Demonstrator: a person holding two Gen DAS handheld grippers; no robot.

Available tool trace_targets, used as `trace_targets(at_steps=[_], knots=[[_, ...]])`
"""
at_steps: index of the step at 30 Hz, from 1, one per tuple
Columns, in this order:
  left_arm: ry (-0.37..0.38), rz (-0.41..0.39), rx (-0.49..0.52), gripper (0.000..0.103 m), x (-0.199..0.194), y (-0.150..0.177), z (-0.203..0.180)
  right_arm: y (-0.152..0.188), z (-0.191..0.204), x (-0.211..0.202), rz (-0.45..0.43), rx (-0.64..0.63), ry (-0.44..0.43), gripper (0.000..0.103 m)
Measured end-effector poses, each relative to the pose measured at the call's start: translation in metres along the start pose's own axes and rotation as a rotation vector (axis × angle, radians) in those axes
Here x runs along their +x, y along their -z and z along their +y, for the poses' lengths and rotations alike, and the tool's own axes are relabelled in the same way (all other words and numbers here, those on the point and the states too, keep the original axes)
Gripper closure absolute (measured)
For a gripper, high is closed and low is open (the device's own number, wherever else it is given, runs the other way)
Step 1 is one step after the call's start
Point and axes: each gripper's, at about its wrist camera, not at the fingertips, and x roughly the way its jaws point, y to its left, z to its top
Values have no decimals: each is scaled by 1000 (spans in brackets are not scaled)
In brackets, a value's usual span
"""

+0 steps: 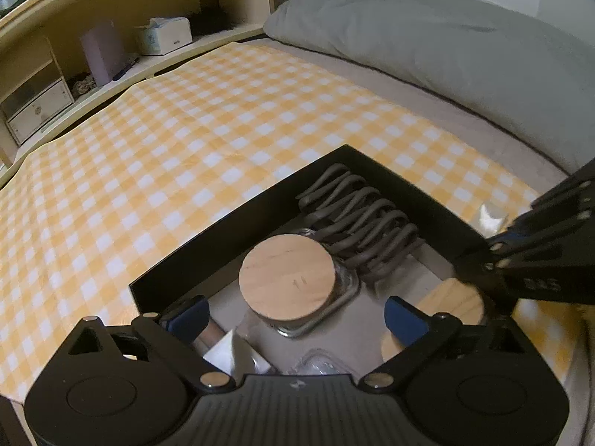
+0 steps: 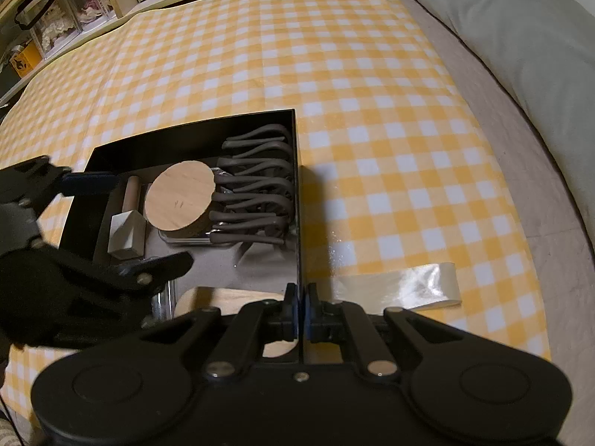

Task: Organize rigid objects
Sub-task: 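Lower the wooden disc onto the clear case in the box and release, then move the left gripper away from the box to the cork coaster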

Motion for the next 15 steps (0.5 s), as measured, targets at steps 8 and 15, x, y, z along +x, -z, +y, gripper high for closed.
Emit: trace_targets(at_steps=[8, 15], knots=[[17, -50, -18, 0, -45, 3, -4, 0, 0, 0, 0, 7, -11, 98], [22, -66, 1, 0, -84, 8, -12, -1, -2, 1, 1, 10, -14, 98]])
